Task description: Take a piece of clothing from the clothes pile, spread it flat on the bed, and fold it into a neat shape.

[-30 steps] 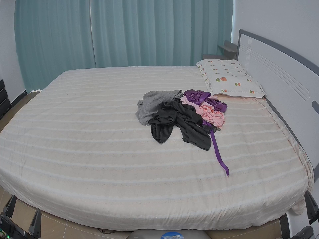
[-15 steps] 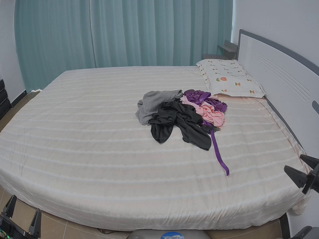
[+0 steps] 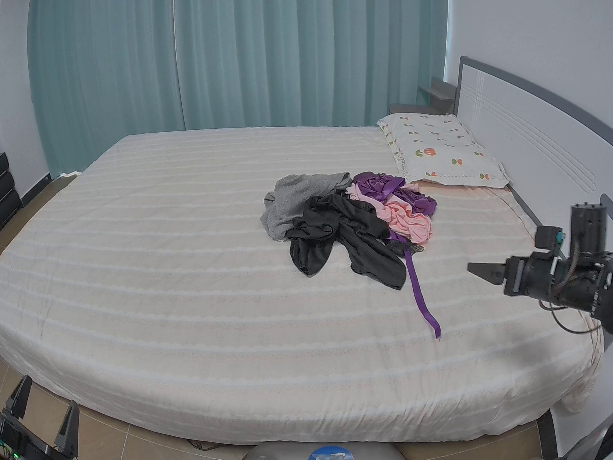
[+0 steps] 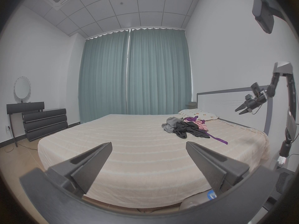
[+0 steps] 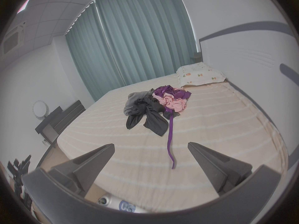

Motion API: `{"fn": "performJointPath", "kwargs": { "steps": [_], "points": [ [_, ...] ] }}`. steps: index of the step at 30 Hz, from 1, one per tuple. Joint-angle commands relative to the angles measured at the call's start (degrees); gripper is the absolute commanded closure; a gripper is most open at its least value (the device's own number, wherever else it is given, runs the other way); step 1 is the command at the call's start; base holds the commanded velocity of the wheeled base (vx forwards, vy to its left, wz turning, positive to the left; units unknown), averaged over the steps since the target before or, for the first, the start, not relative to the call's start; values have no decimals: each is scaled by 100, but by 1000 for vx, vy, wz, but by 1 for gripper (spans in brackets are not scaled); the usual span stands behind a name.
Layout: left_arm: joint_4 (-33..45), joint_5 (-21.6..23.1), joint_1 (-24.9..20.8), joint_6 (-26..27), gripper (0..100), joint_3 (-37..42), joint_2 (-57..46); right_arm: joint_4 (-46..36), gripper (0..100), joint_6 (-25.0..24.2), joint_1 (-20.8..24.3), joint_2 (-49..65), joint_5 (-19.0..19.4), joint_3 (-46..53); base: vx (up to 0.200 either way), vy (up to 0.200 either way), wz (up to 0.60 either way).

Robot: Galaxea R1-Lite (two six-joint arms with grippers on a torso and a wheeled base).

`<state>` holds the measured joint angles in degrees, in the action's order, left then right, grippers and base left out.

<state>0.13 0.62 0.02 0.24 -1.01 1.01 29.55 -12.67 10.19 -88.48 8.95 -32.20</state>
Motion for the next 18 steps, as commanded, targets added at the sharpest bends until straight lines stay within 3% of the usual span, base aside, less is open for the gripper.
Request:
{"fn": "performJointPath", "kwargs": {
  "steps": [1, 8, 18],
  "points": [
    [-5, -27, 6, -24, 0, 101, -66, 842, 0, -896, 528, -4160, -192, -2572, 0, 0, 0],
    [-5, -27, 6, -24, 0, 101, -57, 657, 0, -1036, 633, -5065, -517, -3777, 0, 0, 0],
    [-22, -150, 6, -244, 0, 101, -66, 244, 0, -1396, 651, -5636, -789, -4647, 0, 0, 0]
  ]
}}
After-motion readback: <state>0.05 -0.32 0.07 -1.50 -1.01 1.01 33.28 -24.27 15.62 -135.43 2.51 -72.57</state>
